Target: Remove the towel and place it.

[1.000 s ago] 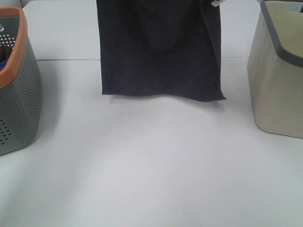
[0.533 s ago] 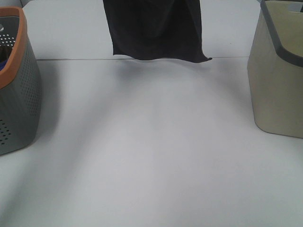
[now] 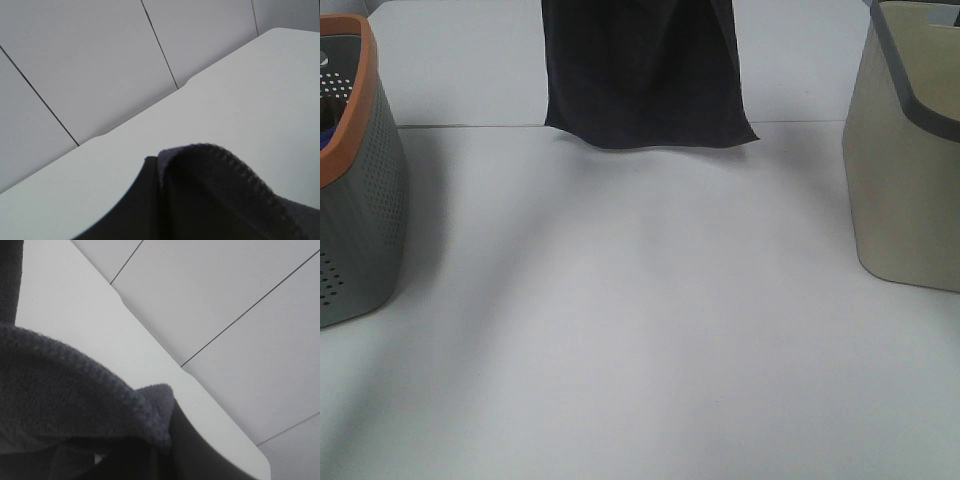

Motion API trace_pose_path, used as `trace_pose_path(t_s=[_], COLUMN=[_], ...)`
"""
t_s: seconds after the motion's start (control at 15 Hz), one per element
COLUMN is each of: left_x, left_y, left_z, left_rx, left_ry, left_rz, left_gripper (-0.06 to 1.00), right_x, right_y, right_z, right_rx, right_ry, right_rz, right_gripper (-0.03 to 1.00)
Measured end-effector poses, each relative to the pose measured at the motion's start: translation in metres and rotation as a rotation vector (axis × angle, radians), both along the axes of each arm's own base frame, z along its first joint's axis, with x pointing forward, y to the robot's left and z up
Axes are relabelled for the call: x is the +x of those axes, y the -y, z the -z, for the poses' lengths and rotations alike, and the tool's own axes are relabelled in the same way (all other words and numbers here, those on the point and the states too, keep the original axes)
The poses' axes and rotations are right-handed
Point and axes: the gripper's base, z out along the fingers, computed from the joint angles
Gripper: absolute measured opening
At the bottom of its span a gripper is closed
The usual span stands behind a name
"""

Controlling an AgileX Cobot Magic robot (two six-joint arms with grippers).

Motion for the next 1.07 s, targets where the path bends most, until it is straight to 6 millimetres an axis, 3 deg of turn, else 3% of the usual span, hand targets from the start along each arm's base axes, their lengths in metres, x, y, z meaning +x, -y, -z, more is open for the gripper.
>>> trace_pose_path(t_s=[0.2, 0.33, 0.53, 0.67, 0.87, 1.07], left_x=[0.013, 0.018, 0.018, 0.019, 0.018, 0.002], left_y=[-0.009, -0.016, -0.015, -0.015, -0.015, -0.001], left_z=[0.016, 0.016, 0.010, 0.013, 0.038, 0.065], left_rx=[-0.004, -0.022, -0.043, -0.033, 0.044, 0.164], left_ry=[0.046, 0.096, 0.160, 0.140, -0.073, -0.358], left_rz=[-0.005, -0.007, 0.009, 0.004, -0.039, -0.065], left_gripper=[0.00, 0.00, 0.00, 0.00, 0.00, 0.00], right_x=[0.019, 0.025, 0.026, 0.029, 0.037, 0.024], right_y=[0.015, 0.025, 0.024, 0.023, 0.027, 0.029], right_z=[0.008, 0.003, -0.008, 0.000, 0.039, 0.071], right_rx=[0.026, 0.069, 0.139, 0.197, 0.249, 0.275], right_ry=[0.054, 0.094, 0.162, 0.136, -0.113, -0.483], right_rz=[0.013, 0.026, 0.007, 0.012, 0.120, 0.301], right_gripper=[0.02, 0.02, 0.02, 0.02, 0.02, 0.02])
